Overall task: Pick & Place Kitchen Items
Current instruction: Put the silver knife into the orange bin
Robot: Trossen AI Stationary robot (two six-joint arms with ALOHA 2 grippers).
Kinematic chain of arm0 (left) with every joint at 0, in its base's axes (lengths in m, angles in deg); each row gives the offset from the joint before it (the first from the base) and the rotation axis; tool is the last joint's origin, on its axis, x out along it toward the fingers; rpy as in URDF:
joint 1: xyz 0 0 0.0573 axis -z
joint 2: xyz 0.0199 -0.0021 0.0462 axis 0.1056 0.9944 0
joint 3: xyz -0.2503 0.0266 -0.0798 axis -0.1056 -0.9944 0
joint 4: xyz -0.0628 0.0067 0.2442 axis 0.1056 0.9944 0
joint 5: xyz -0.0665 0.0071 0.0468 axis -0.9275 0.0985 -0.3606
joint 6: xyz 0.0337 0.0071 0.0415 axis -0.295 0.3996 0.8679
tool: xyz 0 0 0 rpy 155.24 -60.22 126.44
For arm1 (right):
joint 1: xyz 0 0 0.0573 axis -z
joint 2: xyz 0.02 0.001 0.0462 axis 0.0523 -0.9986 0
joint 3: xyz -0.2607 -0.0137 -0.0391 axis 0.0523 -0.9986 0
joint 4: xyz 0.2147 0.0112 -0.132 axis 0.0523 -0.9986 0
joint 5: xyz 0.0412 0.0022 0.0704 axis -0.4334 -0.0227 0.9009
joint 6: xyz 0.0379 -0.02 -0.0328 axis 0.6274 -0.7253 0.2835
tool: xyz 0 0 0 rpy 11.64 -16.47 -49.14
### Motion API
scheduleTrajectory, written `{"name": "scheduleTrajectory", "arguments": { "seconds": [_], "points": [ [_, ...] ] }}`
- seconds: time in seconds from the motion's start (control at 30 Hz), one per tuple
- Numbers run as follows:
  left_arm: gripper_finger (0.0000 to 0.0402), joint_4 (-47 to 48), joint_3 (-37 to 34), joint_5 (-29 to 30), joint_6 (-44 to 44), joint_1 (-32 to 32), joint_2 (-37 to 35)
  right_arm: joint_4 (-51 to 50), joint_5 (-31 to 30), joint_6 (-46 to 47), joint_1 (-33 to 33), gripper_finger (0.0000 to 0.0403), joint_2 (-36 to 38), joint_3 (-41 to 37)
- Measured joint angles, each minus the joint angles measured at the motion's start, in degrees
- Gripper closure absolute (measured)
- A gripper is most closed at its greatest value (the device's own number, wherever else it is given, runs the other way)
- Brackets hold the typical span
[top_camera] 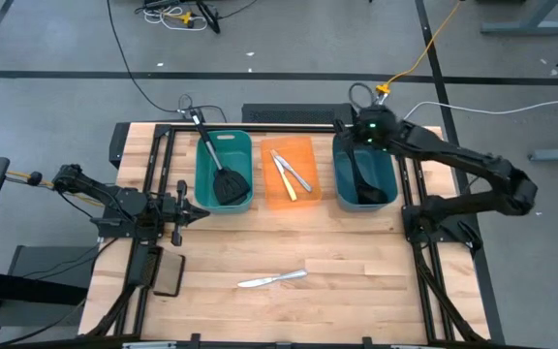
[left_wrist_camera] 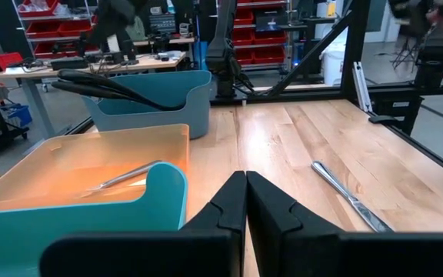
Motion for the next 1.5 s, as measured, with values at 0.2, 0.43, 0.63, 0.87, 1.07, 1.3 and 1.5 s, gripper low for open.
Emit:
{"name": "scheduleTrajectory", "arguments": {
  "seconds": [0.2,0.43,0.63,0.87,1.07,1.3,1.5],
  "points": [
    [0.0384,-0.02,0.0,-0.02,-0.13,0.0,0.0,9.92,3.9,-11.63,-8.24,0.0272,10.38,0.0],
    [0.0384,-0.01,0.0,-0.01,-0.77,0.02,-0.01,24.31,7.54,-22.5,-22.58,0.0353,23.4,-6.8],
    [0.0384,0.0,0.0,0.02,-2.41,0.0,-0.02,43.99,16.59,-25.39,-25.54,0.039,37.35,-24.51],
    [0.0384,0.0,0.0,0.17,-3.02,0.0,-0.02,44.12,13.05,-22.17,-25.55,0.0396,50.24,-36.83],
    [0.0384,-0.04,0.0,1.11,-3.02,0.01,-0.02,41.92,13.03,-20.34,-25.39,0.0399,51.76,-40.63],
    [0.0384,0.88,0.57,2.13,-2.84,0.0,-0.01,43.68,15.73,-22.61,-25.33,0.0398,52.7,-44.23],
    [0.0384,0.46,0.7,3.45,-3.03,0.0,-0.02,44.48,16.19,-22.6,-25.33,0.0398,54.89,-47.38]
  ]
}}
